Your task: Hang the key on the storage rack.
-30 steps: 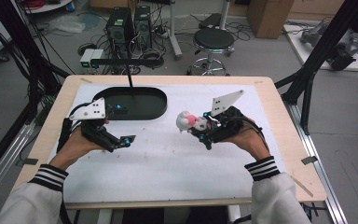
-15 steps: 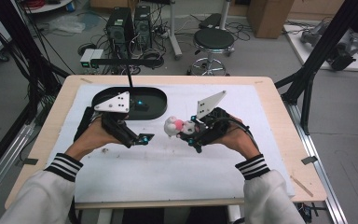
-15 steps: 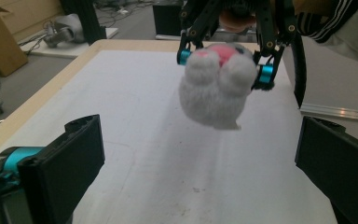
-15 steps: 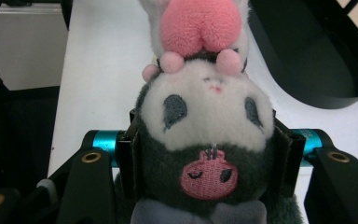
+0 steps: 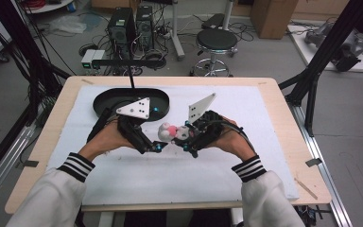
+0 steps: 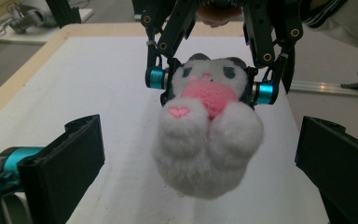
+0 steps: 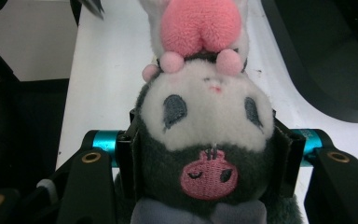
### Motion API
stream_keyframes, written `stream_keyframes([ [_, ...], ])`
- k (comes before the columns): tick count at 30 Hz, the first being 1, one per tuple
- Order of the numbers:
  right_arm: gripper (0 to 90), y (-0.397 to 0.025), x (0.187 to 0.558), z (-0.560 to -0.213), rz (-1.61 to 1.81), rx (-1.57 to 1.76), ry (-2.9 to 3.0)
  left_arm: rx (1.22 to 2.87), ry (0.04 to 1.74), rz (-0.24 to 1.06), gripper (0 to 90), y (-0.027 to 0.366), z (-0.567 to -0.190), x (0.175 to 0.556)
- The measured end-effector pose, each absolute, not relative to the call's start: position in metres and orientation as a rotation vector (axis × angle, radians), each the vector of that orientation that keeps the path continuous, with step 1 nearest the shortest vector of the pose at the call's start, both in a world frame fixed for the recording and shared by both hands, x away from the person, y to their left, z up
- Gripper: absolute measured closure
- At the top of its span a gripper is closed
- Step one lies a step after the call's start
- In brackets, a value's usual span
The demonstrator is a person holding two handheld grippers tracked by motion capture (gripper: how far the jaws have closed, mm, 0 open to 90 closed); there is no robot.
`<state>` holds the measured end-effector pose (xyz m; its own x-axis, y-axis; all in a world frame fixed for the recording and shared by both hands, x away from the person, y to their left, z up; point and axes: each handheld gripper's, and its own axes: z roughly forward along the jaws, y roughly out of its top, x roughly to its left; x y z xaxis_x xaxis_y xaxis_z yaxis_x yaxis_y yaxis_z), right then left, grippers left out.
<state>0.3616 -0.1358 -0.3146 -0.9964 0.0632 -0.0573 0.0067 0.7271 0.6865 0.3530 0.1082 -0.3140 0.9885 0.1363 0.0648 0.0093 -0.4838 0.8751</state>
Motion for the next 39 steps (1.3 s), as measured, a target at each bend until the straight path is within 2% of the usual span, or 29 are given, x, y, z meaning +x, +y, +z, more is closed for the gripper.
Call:
stream_keyframes([
  [8, 42.5, -0.126, 0.361, -0.317, 1.106, 0.033, 2.87, 2.145, 0.11, 0.12, 11.9, 0.105, -0.319, 0.354],
  [9, 42.5, -0.124, 0.361, -0.318, 1.094, 0.027, 2.876, 2.157, 0.11, 0.118, 18.2, 0.105, -0.319, 0.354],
  [11, 42.5, -0.123, 0.361, -0.318, 1.098, 0.021, 2.878, 2.183, 0.1, 0.112, 24.8, 0.106, -0.32, 0.353],
  [13, 42.5, -0.121, 0.361, -0.318, 1.095, 0.019, 2.882, 2.194, 0.094, 0.115, 28.5, 0.105, -0.32, 0.353],
  [14, 42.5, -0.121, 0.361, -0.318, 1.092, 0.015, 2.883, 2.194, 0.09, 0.116, 33.4, 0.105, -0.32, 0.352],
  [15, 42.5, -0.121, 0.361, -0.318, 1.092, 0.015, 2.883, 2.198, 0.068, 0.124, 33.4, 0.106, -0.32, 0.352],
  [16, 42.5, -0.119, 0.361, -0.318, 1.092, 0.013, 2.883, 2.203, 0.05, 0.132, 44.7, 0.107, -0.319, 0.351],
  [22, 42.5, -0.116, 0.36, -0.32, 1.059, 0.002, 2.894, 2.246, 0.012, 0.185, 52.7, 0.106, -0.32, 0.347],
  [28, 41.1, -0.116, 0.36, -0.32, 1.077, -0.007, 2.882, 2.23, 0.009, 0.19, 54.8, 0.108, -0.319, 0.346],
  [30, 37.9, -0.116, 0.359, -0.32, 1.082, -0.004, 2.888, 2.228, 0.013, 0.186, 55.1, 0.109, -0.318, 0.346],
  [32, 22.3, -0.115, 0.358, -0.32, 1.101, -0.03, 2.867, 2.218, 0.017, 0.185, 55.2, 0.11, -0.317, 0.346],
  [33, 22.3, -0.115, 0.358, -0.32, 1.101, -0.03, 2.867, 2.217, 0.021, 0.192, 55.2, 0.11, -0.317, 0.346],
  [35, 0.2, -0.113, 0.357, -0.32, 1.166, 0.009, 2.812, 2.21, 0.037, 0.188, 55.3, 0.11, -0.316, 0.347],
  [39, 0.4, -0.119, 0.357, -0.317, 1.25, 0.038, 2.746, 2.198, 0.063, 0.193, 55.3, 0.112, -0.315, 0.347],
])
